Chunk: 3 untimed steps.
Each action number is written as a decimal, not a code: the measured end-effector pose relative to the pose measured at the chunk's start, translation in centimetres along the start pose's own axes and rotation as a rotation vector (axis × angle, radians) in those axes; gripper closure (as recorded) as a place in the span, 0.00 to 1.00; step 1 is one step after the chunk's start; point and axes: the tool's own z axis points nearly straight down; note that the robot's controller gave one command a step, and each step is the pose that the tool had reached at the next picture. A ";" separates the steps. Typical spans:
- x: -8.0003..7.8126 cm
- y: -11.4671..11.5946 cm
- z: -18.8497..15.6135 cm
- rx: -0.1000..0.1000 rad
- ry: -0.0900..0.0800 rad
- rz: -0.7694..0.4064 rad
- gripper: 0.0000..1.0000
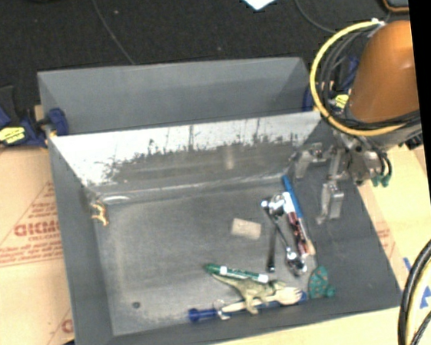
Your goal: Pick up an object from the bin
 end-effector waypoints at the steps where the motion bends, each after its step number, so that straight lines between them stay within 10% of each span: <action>1: -0.2 0.1 -0.5 0.002 -0.008 -0.005 0.00; 2: -3.3 3.7 12.5 0.001 -0.014 0.079 0.00; 3: -5.3 4.8 7.3 0.005 -0.026 0.049 0.00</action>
Offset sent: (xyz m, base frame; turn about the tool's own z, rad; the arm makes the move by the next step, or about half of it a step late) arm 0.0383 0.0483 -0.1644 0.1023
